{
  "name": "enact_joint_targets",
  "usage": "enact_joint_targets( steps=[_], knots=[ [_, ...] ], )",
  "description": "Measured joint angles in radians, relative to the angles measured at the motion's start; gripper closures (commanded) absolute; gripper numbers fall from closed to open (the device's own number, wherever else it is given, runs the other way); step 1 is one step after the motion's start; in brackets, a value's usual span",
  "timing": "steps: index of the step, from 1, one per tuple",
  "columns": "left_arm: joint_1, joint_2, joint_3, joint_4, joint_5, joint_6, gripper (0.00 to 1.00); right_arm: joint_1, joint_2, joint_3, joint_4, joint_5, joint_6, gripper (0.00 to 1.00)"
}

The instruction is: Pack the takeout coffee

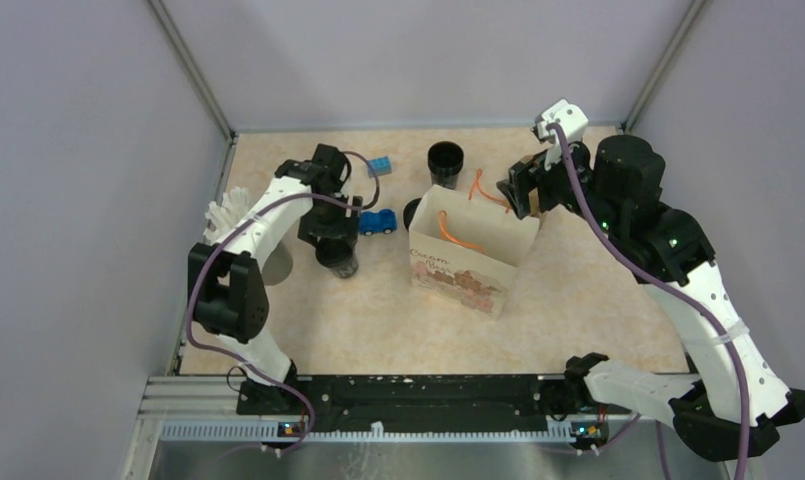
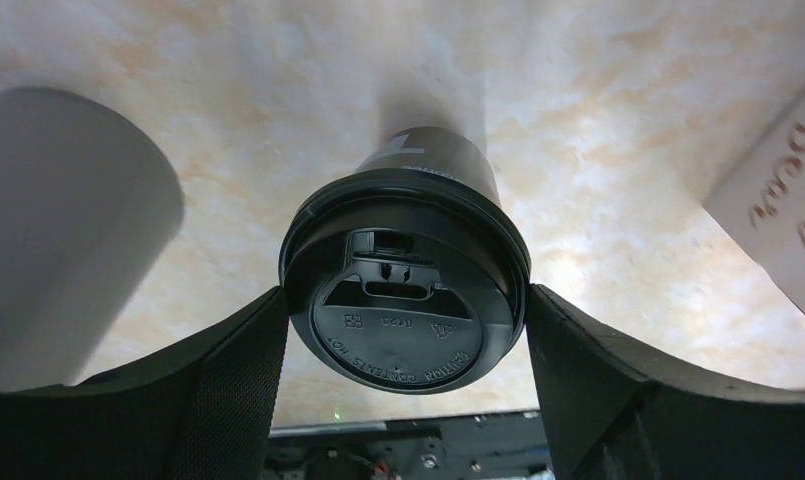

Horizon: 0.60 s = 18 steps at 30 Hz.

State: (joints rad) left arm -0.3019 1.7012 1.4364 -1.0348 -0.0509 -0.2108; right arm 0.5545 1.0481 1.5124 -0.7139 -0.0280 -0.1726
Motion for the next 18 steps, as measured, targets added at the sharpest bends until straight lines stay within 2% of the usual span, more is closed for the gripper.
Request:
enact_joint_targets(
  steps=[6, 12, 18],
  knots=[
    [-0.056, -0.092, -0.047, -0.042, 0.085, -0.058, 0.33, 0.000, 0.000, 0.000, 0.019, -0.011, 0.000, 0.23],
    [-0.199, -0.213, -0.173, -0.060, 0.091, -0.169, 0.34, 0.000, 0.000, 0.000, 0.020, -0.024, -0.001, 0.24],
    [-0.317, -0.233, -0.234, -0.056, 0.077, -0.280, 0.33, 0.000, 0.003, 0.000, 0.022, -0.034, -0.001, 0.25]
  ],
)
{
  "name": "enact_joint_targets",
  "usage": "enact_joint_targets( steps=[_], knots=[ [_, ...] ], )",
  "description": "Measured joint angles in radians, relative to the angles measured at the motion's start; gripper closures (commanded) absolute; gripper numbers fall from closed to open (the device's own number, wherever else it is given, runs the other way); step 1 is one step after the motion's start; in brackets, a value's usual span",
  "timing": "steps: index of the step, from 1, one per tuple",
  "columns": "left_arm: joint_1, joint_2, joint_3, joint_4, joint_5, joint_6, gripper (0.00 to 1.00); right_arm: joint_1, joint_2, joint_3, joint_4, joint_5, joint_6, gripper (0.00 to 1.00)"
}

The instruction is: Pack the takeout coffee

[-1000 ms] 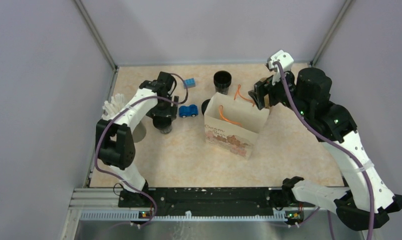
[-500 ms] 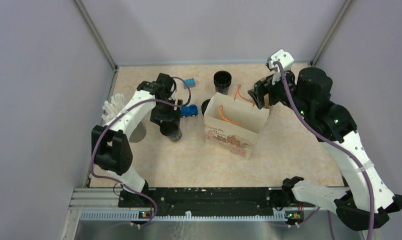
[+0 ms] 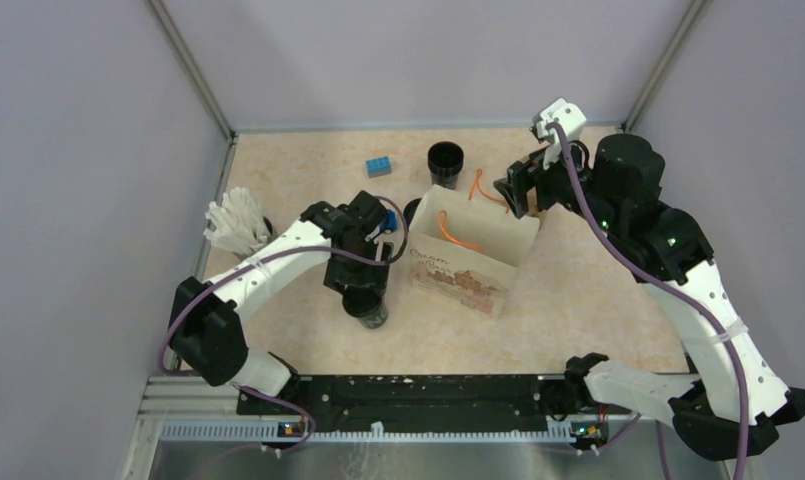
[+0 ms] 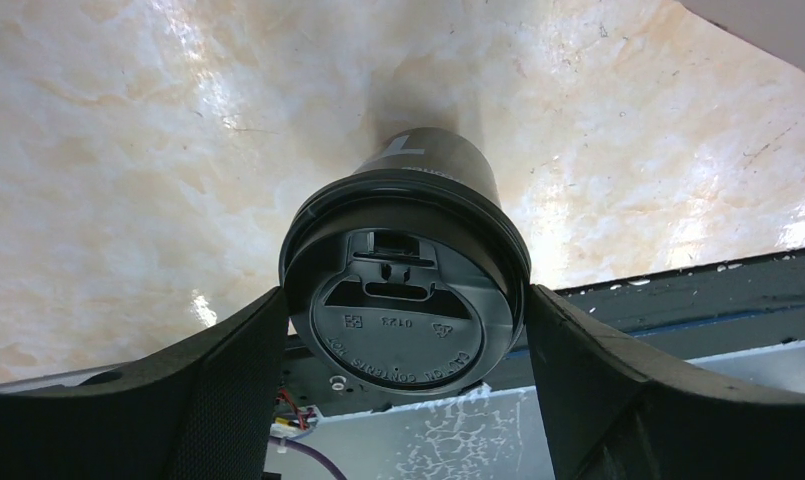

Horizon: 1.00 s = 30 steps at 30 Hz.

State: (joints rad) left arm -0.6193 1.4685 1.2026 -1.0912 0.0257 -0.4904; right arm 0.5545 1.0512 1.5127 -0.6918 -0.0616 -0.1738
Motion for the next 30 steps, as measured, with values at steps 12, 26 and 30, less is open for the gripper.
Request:
enact_joint_targets(
  steps=[12, 26, 30],
  knots=[
    [-0.127, -0.023, -0.047, 0.041, -0.050, -0.141, 0.22, 0.000, 0.001, 0.000, 0.014, -0.003, -0.002, 0.25],
    [-0.178, -0.039, -0.054, 0.066, -0.018, -0.232, 0.05, 0.000, -0.060, -0.002, 0.011, 0.008, -0.010, 0.25],
    [-0.189, -0.063, -0.054, 0.073, 0.001, -0.250, 0.01, 0.000, -0.069, -0.014, 0.011, 0.008, -0.011, 0.25]
  ],
)
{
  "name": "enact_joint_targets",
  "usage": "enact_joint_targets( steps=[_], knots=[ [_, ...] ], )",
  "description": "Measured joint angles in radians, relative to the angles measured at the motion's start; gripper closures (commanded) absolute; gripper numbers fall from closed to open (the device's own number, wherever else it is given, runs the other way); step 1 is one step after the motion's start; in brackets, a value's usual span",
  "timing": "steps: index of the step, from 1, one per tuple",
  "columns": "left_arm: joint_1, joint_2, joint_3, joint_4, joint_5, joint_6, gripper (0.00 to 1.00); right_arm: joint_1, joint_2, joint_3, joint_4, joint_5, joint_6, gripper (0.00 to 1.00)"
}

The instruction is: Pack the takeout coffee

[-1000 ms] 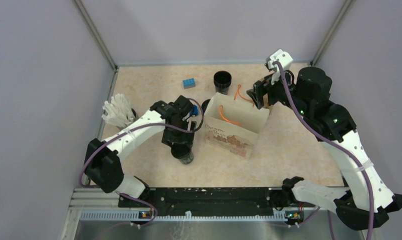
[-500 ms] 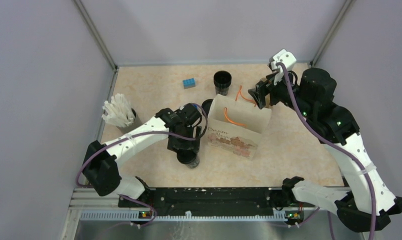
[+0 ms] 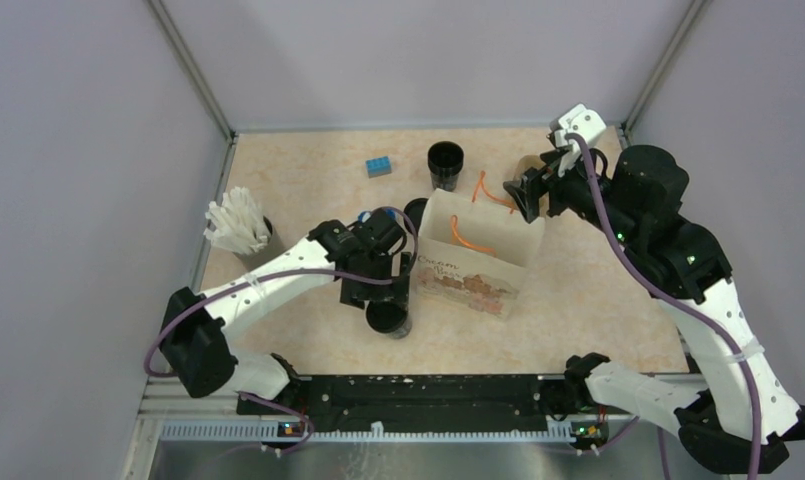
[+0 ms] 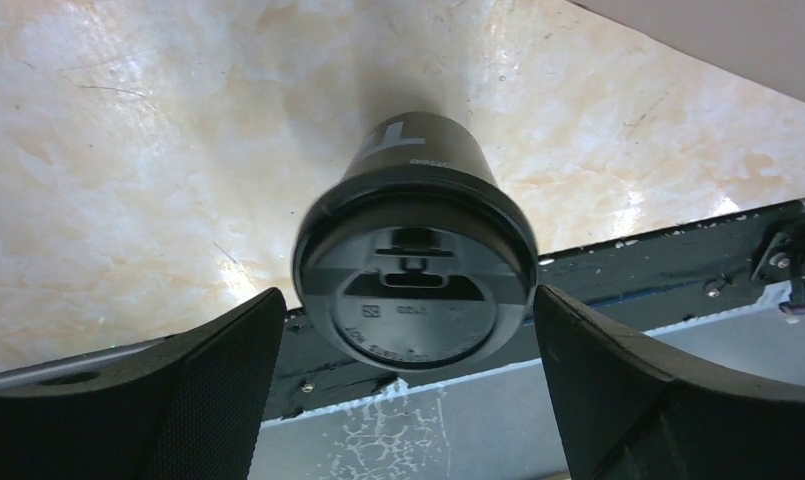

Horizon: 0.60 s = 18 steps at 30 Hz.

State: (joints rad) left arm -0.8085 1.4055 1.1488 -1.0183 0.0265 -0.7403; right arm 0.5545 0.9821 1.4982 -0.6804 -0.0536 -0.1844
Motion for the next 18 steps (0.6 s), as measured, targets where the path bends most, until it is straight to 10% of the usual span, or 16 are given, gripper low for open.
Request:
enact_joint_targets(
  steps=[18],
  knots=[
    [-0.014, -0.055, 0.022, 0.005, 0.003, -0.018, 0.01, 0.000, 0.014, 0.009, -0.035, -0.033, 0.021, 0.30]
  ],
)
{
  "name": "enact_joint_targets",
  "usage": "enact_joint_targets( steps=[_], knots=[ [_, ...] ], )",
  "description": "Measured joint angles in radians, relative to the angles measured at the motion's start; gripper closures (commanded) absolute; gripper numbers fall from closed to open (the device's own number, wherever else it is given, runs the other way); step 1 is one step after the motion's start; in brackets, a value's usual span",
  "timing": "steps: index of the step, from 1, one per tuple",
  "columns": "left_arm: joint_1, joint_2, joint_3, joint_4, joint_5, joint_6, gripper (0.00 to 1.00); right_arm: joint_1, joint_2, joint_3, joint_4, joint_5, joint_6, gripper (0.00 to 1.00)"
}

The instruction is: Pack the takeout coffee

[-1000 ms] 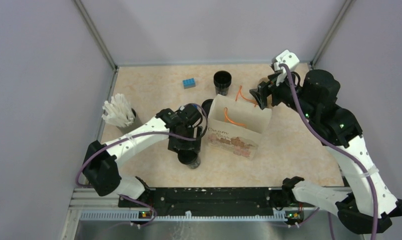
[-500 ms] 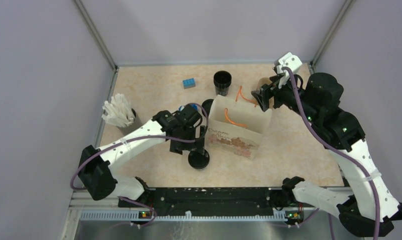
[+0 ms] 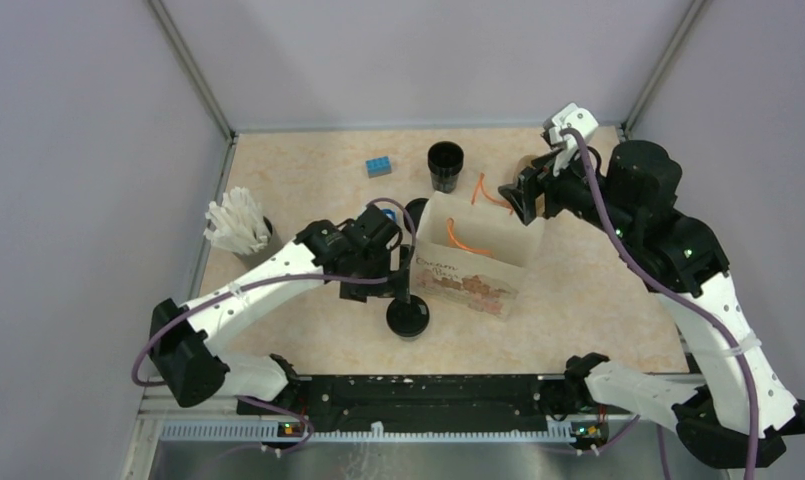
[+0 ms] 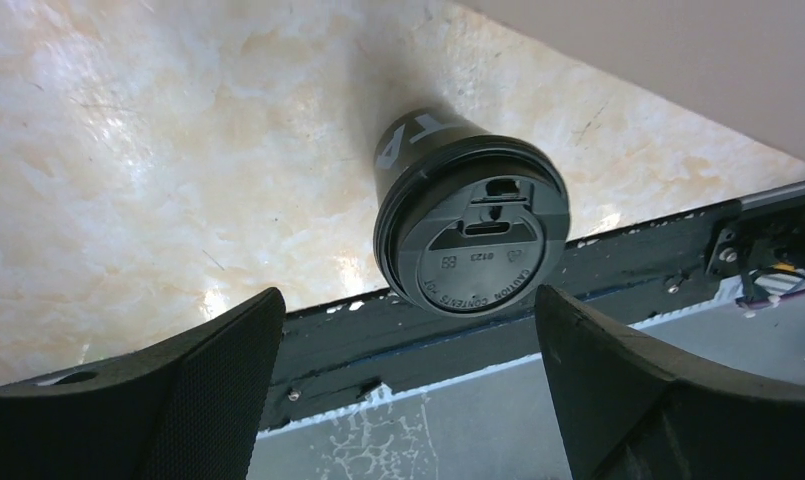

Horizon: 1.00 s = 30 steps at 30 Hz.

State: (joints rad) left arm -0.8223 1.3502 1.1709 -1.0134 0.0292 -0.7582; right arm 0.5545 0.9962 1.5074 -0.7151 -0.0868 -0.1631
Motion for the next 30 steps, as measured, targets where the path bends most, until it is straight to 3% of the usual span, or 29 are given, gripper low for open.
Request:
enact_joint_targets(
  steps=[7, 14, 20, 25, 30],
  knots=[
    [0.000, -0.094, 0.126, 0.002, -0.140, 0.002, 0.01, 0.026, 0.099, 0.116, -0.052, -0.071, 0.183, 0.41],
    [0.000, -0.204, 0.300, 0.019, -0.345, 0.020, 0.01, 0.281, 0.140, 0.121, -0.033, -0.048, 0.333, 0.40],
    [0.000, -0.323, 0.400, 0.019, -0.514, 0.061, 0.01, 0.579, 0.347, 0.208, -0.065, 0.014, 0.317, 0.35],
    [0.000, -0.426, 0.415, 0.014, -0.622, 0.085, 0.01, 0.613, 0.492, 0.202, -0.164, 0.052, 0.282, 0.29],
    [0.000, -0.489, 0.408, 0.003, -0.678, 0.089, 0.01, 0.613, 0.530, 0.180, -0.251, 0.103, 0.225, 0.28]
  ],
)
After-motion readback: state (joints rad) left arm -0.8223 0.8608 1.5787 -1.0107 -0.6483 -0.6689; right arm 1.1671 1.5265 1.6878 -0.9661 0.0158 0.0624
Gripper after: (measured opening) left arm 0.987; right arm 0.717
